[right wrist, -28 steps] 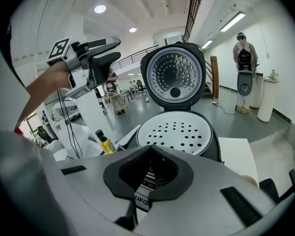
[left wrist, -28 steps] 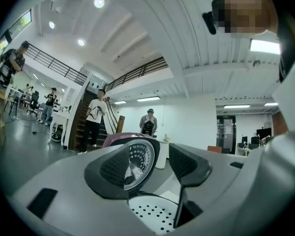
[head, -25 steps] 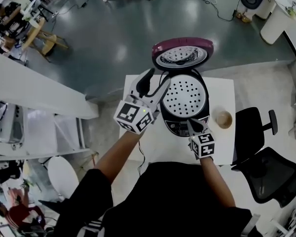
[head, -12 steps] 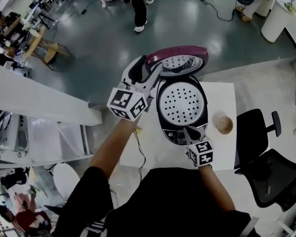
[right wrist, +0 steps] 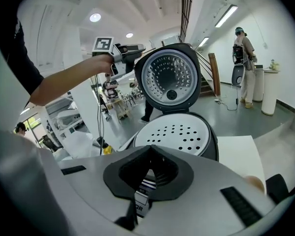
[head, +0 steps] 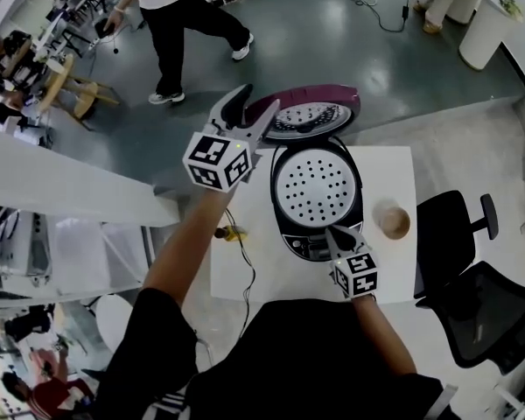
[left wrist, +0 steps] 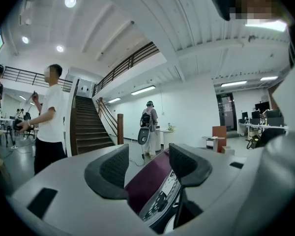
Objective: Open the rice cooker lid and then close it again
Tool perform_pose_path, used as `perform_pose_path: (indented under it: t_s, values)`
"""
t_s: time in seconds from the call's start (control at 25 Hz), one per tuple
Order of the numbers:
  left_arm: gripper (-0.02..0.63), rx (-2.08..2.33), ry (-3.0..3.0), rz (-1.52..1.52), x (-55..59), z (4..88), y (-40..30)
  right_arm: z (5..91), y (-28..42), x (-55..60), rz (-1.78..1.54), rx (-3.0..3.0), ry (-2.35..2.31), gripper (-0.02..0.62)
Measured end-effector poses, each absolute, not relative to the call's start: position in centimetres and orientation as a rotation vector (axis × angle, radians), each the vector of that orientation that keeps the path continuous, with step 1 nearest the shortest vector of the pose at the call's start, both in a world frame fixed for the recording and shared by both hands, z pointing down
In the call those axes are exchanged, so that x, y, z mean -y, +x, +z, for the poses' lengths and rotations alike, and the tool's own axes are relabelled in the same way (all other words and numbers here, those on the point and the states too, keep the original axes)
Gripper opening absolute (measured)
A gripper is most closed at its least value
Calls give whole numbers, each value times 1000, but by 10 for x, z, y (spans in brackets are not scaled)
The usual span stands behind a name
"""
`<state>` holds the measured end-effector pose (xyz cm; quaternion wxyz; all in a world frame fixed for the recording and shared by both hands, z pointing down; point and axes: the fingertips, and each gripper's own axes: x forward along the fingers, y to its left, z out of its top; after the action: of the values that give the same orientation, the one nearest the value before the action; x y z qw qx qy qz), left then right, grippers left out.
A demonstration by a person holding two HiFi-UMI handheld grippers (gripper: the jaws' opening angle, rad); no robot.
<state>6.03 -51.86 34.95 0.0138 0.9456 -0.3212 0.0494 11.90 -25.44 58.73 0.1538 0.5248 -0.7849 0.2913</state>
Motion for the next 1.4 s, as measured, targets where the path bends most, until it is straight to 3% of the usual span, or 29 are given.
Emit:
perform_pose_path:
  t_s: [0.76, 1.4]
  values:
    - [233, 894, 2901, 292, 536, 370, 66, 589, 153, 261, 859, 2208, 1618, 0]
    - [180, 703, 3022, 465, 508, 369, 74, 584, 145, 245, 872, 2222, 1641, 0]
